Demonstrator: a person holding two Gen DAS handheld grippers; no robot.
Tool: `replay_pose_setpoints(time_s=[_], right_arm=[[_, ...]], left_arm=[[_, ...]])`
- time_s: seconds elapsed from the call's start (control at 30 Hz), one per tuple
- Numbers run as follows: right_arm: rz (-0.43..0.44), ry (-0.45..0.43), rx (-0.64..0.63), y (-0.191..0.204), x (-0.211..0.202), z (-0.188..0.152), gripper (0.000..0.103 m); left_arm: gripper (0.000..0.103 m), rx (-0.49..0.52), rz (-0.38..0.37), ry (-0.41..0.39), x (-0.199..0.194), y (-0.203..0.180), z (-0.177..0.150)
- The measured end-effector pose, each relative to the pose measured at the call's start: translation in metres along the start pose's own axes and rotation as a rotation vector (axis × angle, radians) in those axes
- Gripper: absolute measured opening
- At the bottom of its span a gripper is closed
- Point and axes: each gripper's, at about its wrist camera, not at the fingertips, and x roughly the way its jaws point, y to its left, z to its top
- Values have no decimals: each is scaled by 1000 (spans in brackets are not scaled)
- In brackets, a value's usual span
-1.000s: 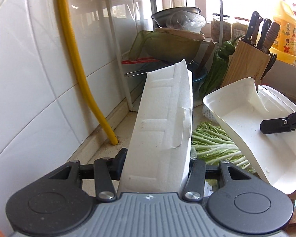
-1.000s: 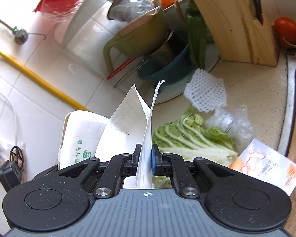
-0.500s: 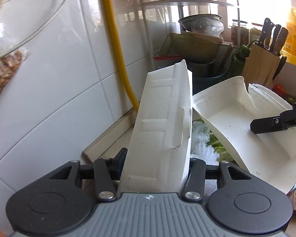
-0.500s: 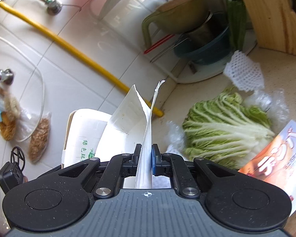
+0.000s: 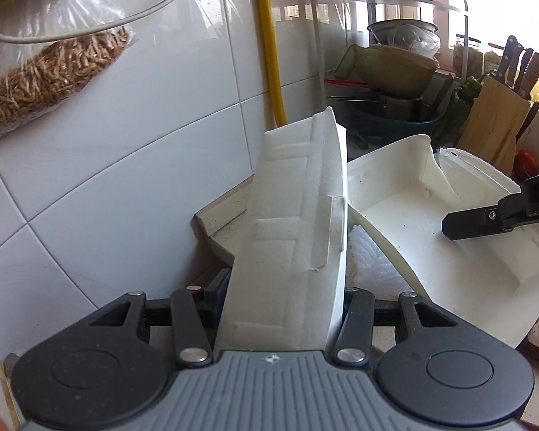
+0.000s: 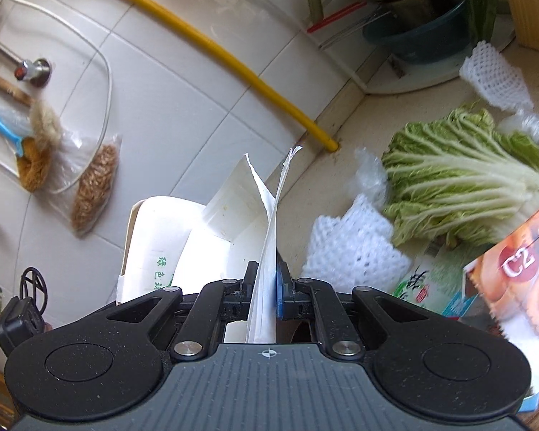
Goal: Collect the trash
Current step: 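Carry both items to the bin and open the left tool to drop the box, then lower the foam tray into the bin and open the right tool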
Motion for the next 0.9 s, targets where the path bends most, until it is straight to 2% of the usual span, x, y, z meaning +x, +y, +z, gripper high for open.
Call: replay_pose_setpoints(time_s=[0.33,0.43,0.47,0.53,0.67,0.9], right_arm=[[21,65,-67,44,39,1,13],[22,81,-91,57,54,1,13],[17,83,-101,61,60,1,13],[9,86,-107,67,76,0,13],[-22,130,-140,73,127,-1,13],[-54,207,-163,71,176,-24,10]], left_arm=[[45,-55,43,-13,-10,47,-15],[43,-81,50,4,2,59,-20],[40,-79,62,9,8,63,-22],[39,-97,97,31,21,75,-27],[39,-149,117,63,35,103,-48],[39,-194,58,130,61,119,-71]])
